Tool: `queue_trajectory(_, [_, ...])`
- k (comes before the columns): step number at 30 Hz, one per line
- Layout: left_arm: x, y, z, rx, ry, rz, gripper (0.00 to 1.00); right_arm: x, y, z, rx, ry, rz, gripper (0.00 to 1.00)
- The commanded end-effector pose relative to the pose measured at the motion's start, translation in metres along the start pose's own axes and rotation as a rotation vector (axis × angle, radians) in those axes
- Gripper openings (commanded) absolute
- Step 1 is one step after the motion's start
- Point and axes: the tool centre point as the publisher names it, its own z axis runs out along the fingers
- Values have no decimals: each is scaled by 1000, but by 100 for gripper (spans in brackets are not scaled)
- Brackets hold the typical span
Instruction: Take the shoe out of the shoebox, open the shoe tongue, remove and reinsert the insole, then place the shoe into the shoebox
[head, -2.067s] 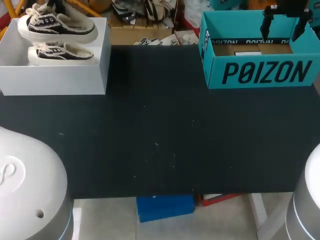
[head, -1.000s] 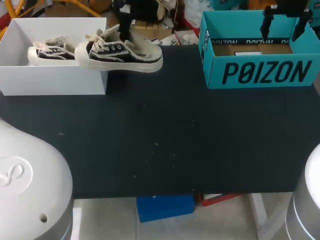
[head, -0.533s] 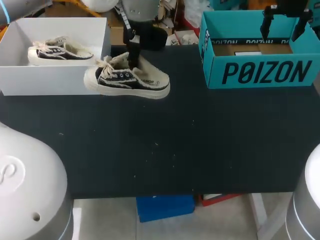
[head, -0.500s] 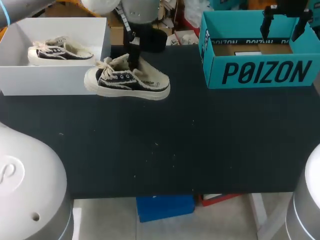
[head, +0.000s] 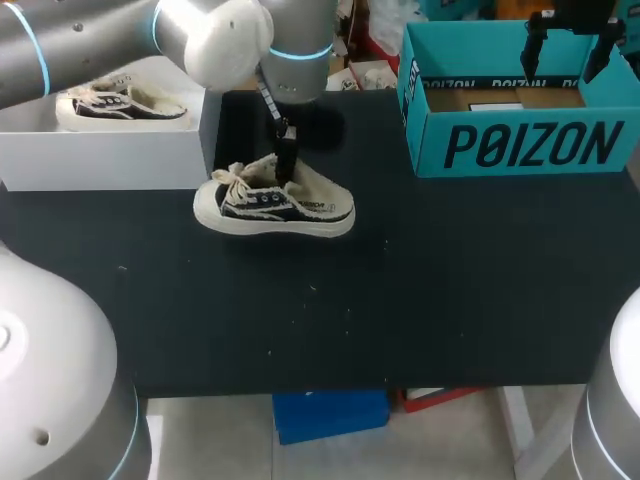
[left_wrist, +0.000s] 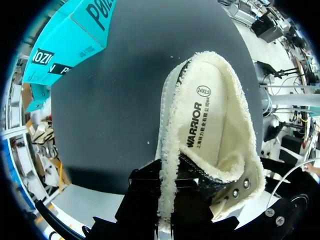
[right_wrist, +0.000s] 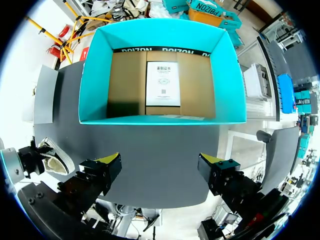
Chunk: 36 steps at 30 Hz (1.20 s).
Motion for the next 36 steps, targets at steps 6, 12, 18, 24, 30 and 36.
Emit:
queue_trajectory(6, [-3, -20, 41, 22, 34, -6, 0, 0, 0, 0, 0, 0, 0, 100])
queue_trajectory(12, [-2, -23, 57, 12, 61, 1, 0, 0, 0, 0, 0, 0, 0, 100])
queue_trajectory(18, [-4, -22, 62, 0, 71, 15, 9, 0, 0, 0, 0, 0, 0, 100])
queue_trajectory(24, [-5, -20, 58, -2, 76, 40, 100, 0, 0, 0, 0, 0, 0, 100])
queue_trajectory(30, [-2, -19, 26, 78, 41, 111, 100, 0, 0, 0, 0, 0, 0, 100])
queue_trajectory(36, [7, -11, -16, 170, -23, 134, 100, 0, 0, 0, 0, 0, 0, 100])
